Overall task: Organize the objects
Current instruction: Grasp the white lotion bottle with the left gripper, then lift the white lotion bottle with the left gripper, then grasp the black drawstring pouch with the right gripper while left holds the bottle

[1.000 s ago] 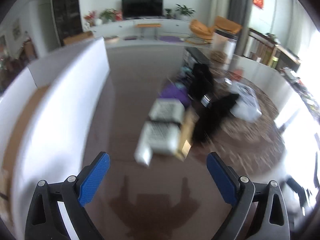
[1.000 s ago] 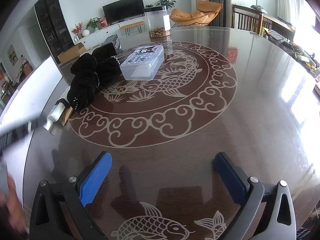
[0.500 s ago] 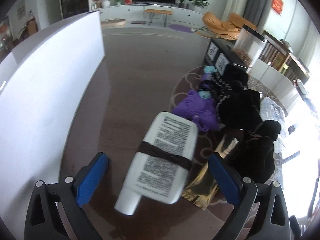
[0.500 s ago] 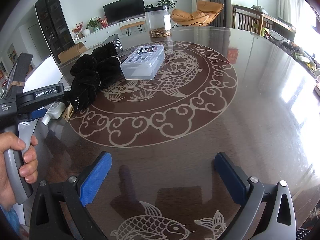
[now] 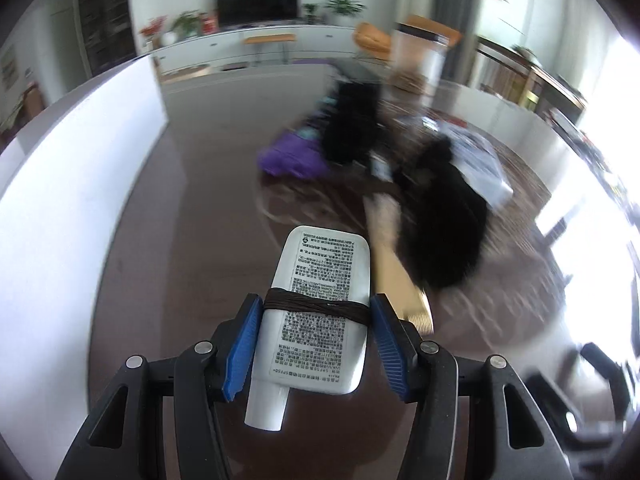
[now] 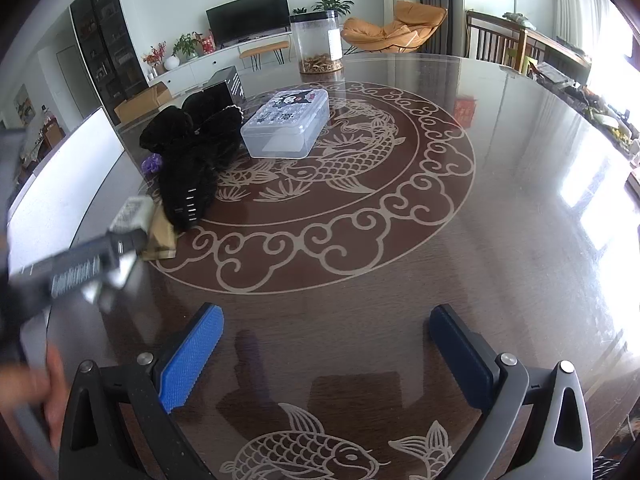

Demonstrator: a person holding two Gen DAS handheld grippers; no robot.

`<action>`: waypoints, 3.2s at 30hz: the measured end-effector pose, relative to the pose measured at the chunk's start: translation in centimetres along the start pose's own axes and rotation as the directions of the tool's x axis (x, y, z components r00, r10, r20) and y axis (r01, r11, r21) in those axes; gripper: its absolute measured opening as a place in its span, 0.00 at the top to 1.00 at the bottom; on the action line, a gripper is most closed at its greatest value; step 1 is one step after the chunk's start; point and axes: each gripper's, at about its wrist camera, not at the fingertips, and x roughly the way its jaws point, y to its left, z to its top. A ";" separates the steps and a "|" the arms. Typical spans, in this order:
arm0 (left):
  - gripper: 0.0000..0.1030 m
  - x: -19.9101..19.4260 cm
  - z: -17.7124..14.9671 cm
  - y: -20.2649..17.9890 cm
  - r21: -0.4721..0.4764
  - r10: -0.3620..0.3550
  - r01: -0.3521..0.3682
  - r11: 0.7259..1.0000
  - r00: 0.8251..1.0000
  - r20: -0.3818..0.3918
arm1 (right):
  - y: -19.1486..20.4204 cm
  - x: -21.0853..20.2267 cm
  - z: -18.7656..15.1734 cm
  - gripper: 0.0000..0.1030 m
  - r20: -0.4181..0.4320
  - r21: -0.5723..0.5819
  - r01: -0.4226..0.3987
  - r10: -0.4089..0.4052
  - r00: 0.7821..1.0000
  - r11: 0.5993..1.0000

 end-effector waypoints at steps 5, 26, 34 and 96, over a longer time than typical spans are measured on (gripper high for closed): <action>0.46 -0.2 -0.3 1.4 -0.037 0.005 -0.006 0.999 1.000 -0.018 | -0.1 -0.1 0.0 0.00 0.003 0.004 -0.009 0.009 1.000 1.000; 0.00 1.6 0.6 4.1 -0.051 0.093 -0.094 0.994 0.995 -0.024 | 0.3 0.3 0.0 0.00 -0.010 -0.028 0.030 -0.030 0.999 0.999; 0.00 1.7 0.5 4.0 -0.051 0.093 -0.094 0.994 0.995 -0.022 | 0.7 0.5 0.0 0.00 -0.019 -0.048 0.051 -0.052 0.998 0.998; 0.00 1.2 -0.1 3.9 -0.053 0.094 -0.094 0.994 0.995 -0.020 | -6.9 -3.0 0.0 0.28 0.118 0.261 -0.344 0.324 0.939 0.902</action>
